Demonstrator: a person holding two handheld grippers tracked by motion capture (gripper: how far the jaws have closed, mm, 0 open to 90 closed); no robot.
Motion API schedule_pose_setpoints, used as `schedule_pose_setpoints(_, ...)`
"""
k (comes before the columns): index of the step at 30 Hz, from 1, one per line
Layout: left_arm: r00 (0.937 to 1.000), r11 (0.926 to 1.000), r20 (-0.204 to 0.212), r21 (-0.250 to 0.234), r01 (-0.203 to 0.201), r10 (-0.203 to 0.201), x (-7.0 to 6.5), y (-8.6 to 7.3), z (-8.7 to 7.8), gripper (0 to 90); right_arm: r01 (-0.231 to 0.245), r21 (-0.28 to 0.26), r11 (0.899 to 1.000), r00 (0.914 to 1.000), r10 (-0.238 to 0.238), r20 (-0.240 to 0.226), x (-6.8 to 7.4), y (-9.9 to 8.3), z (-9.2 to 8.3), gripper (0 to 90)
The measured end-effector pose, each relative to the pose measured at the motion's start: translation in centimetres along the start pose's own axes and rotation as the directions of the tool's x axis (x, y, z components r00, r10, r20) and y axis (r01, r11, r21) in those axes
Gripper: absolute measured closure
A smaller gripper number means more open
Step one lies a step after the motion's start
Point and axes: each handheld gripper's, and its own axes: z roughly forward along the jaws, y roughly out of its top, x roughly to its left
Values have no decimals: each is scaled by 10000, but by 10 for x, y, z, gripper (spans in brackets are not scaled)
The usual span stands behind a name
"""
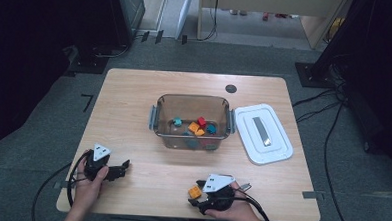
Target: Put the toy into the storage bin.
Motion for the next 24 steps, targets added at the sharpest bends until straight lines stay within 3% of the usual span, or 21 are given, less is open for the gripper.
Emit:
schedule_pose_setpoints(8,10000,10000,1,-1,-1,1,0,0,0,91,431,190,9989,9976,-441,538,4,1,3,352)
schedule_pose_setpoints(17,10000,10000,0,0,1,-1,0,0,0,91,201,163,9997,9943,-217,1045,-7,-4,-5,415)
schedule_pose_setpoints(24,10000,10000,0,-1,1,-1,0,0,0,91,61,34,10000,9939,-64,1099,-9,-5,-5,441)
